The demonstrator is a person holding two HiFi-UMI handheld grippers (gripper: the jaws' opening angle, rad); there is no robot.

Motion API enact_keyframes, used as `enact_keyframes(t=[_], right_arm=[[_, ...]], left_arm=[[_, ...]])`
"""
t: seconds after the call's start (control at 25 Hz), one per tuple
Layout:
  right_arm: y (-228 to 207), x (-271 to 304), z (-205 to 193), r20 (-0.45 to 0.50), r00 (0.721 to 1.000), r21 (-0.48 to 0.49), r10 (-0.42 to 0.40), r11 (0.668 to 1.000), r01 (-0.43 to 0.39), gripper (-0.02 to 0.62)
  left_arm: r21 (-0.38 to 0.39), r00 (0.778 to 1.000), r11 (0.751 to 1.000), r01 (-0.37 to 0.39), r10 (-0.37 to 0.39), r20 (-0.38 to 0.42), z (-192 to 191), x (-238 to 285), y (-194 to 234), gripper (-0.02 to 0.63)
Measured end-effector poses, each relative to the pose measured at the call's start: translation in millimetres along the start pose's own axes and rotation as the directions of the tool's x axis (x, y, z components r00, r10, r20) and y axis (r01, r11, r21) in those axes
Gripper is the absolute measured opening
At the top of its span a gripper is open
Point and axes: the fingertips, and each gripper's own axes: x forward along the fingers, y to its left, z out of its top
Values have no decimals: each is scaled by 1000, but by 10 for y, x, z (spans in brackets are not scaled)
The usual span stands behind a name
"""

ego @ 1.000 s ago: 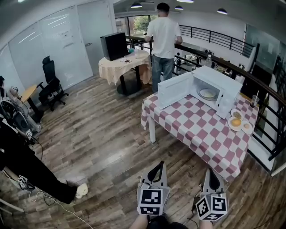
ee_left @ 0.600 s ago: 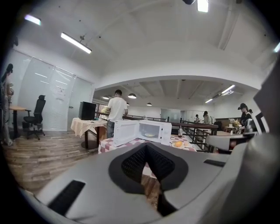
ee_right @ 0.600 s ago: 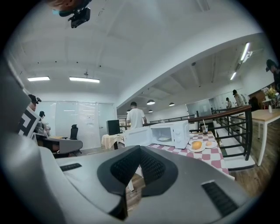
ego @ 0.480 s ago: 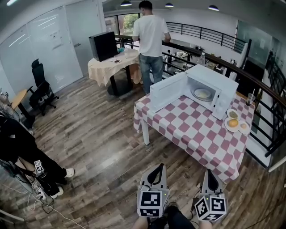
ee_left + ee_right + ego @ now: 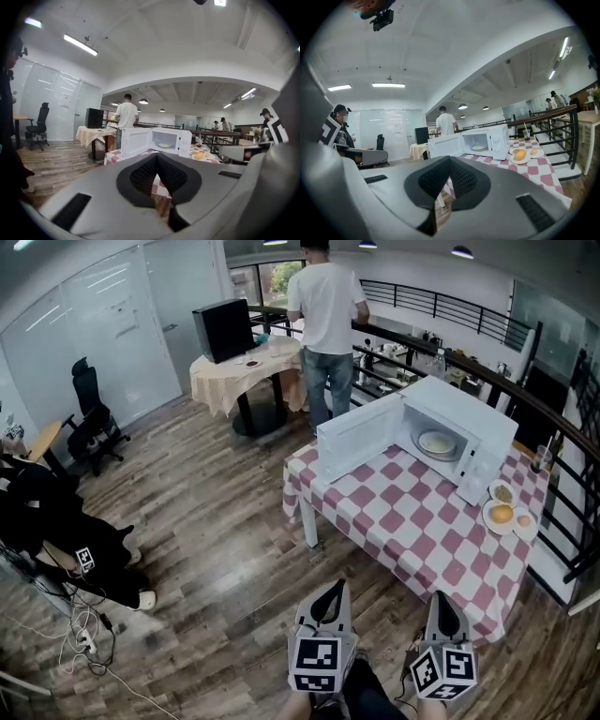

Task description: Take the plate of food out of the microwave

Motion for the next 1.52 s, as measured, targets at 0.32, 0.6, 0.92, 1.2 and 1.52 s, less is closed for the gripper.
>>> enact_keyframes(t=[0.32, 0.6, 0.92, 1.2, 1.52], right_arm=[[-367, 837, 246, 7, 1000, 6, 30, 1000, -30, -8], [-682, 1429, 343, 0, 998, 27, 59, 998, -59, -8], [-948, 1768, 369, -5, 998, 54, 62, 997, -62, -8], [-1021, 1944, 362, -14, 998, 70, 58, 996, -57, -8], [-1153, 2158, 331, -24, 999, 70, 26, 997, -24, -8]], left_arm=[[5, 1000, 1000, -13, 13, 5, 213, 883, -12, 12], [9, 1000, 1000, -25, 25, 1, 321, 1553, -66, 12], [13, 1000, 1000, -10, 11, -15, 351, 1984, -174, 12], [7, 1000, 1000, -1, 1, -29, 361, 2200, -176, 12], [-17, 999, 999, 30, -30, -45, 299, 2539, -172, 12]])
